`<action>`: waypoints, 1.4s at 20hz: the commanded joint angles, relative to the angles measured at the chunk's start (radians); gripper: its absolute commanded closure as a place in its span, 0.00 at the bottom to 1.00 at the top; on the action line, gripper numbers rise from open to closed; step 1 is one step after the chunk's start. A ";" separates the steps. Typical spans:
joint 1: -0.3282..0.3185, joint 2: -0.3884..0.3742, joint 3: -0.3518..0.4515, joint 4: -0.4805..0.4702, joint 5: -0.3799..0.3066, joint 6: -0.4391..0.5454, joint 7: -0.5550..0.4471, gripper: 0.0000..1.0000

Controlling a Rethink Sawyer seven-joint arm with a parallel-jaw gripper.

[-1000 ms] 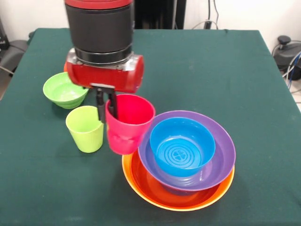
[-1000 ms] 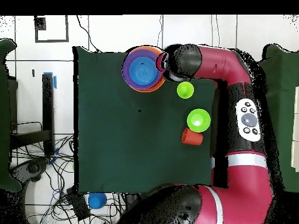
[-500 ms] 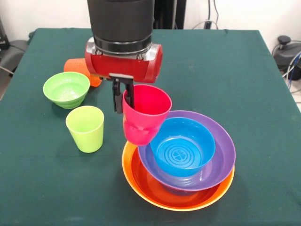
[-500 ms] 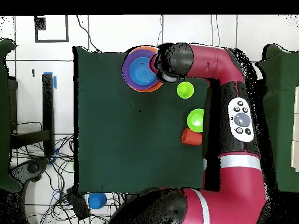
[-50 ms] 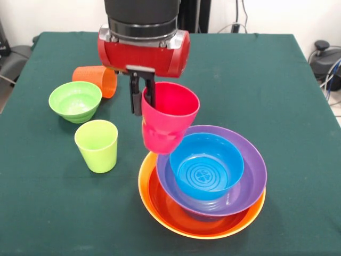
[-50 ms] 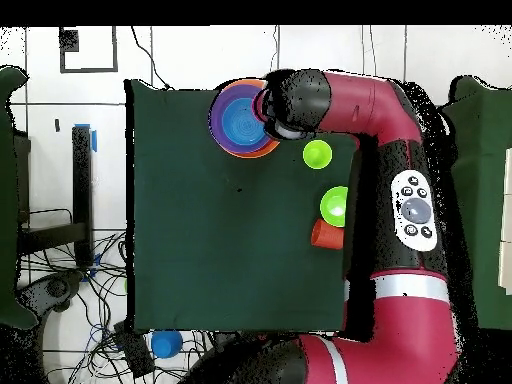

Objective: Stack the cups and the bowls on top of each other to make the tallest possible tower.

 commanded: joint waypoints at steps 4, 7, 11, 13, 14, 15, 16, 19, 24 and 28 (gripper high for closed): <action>0.056 -0.019 -0.041 0.176 0.033 0.003 0.139 1.00; 0.065 -0.012 -0.048 0.190 0.041 -0.023 0.140 1.00; 0.074 0.006 -0.054 0.194 0.043 -0.055 0.139 1.00; 0.081 0.014 -0.059 0.191 0.041 -0.070 0.142 1.00; 0.084 0.018 -0.061 0.190 0.039 -0.079 0.145 1.00; 0.085 0.021 -0.061 0.187 0.039 -0.085 0.143 1.00; 0.089 0.028 -0.063 0.181 0.039 -0.091 0.144 1.00; 0.100 0.045 -0.071 0.162 0.040 -0.108 0.153 1.00; 0.113 0.074 -0.083 0.132 0.051 -0.134 0.162 1.00; 0.123 0.091 -0.096 0.112 0.062 -0.144 0.158 1.00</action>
